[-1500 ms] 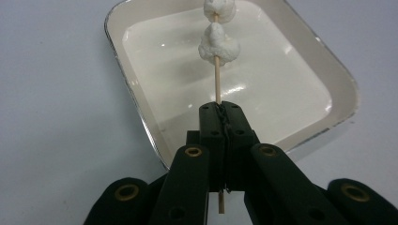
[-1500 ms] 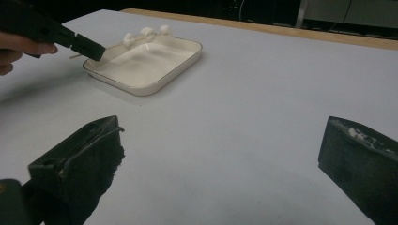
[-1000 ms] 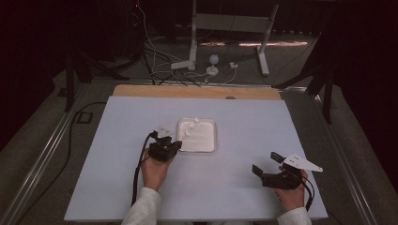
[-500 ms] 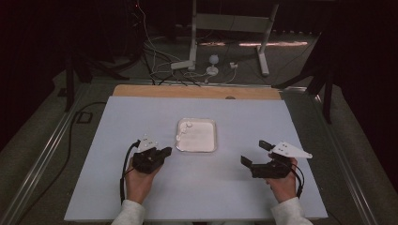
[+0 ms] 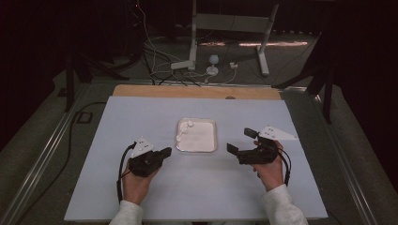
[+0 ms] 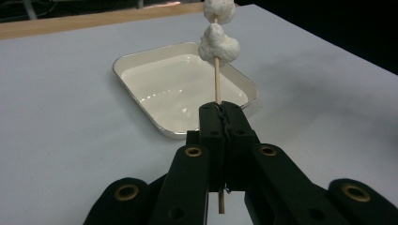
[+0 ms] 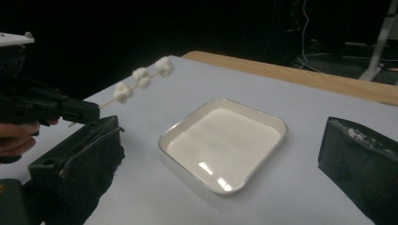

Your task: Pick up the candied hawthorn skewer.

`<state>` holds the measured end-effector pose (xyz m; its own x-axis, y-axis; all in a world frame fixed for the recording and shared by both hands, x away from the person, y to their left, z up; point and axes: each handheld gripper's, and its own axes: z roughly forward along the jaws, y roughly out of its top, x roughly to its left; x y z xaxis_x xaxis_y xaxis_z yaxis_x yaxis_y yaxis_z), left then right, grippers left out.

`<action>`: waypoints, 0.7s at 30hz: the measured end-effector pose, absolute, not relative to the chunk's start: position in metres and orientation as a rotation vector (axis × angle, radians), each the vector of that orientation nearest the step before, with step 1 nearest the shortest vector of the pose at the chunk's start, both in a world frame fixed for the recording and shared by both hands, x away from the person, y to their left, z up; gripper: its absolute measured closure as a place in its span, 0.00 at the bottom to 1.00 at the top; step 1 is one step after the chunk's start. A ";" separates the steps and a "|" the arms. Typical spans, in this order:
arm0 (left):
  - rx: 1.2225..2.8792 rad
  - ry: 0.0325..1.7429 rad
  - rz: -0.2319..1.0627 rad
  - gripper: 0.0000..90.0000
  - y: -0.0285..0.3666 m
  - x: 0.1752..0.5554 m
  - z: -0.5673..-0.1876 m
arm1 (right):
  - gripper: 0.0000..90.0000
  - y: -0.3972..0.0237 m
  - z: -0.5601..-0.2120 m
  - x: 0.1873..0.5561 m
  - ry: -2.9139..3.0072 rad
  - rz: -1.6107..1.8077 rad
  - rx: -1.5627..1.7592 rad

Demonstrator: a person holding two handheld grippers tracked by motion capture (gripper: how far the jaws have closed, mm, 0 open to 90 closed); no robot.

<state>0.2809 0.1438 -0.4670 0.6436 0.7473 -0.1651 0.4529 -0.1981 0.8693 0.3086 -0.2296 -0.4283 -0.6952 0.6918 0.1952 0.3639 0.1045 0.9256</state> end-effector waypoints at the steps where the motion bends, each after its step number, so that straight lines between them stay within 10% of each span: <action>1: 1.841 0.952 0.360 1.00 0.144 0.281 -0.467 | 0.00 -0.227 -0.427 0.310 2.102 1.623 1.038; 21: 1.823 0.853 0.393 1.00 0.142 0.278 -0.470 | 0.02 -0.168 -0.409 0.352 2.194 1.614 0.995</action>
